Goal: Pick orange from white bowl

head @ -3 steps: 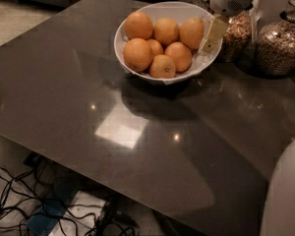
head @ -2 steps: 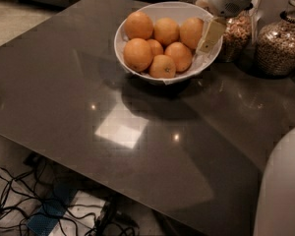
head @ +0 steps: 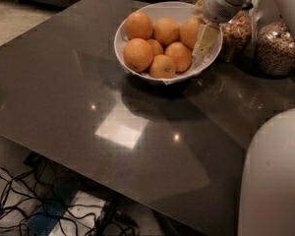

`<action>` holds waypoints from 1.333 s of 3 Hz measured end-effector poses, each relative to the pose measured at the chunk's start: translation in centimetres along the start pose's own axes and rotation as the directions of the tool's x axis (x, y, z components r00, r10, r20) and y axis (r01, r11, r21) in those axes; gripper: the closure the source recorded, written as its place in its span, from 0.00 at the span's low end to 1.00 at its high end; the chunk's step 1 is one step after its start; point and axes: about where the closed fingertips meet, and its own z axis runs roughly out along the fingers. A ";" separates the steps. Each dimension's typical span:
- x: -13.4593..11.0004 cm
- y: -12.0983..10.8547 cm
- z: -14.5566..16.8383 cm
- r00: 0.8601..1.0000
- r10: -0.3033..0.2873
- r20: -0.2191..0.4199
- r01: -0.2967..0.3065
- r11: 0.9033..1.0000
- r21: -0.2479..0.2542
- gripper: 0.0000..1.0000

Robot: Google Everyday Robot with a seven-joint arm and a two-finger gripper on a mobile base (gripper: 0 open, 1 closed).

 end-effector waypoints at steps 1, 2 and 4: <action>0.2 -0.2 0.8 1.000 -0.003 -0.001 0.003 1.000 -0.003 0.19; 0.2 -0.3 1.0 1.000 -0.004 -0.001 0.004 1.000 -0.004 0.38; 0.2 -0.3 1.2 1.000 -0.004 0.001 0.004 1.000 -0.004 0.84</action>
Offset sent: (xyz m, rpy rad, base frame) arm 0.0111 -0.0009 -0.0084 -0.0038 -0.0005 0.0060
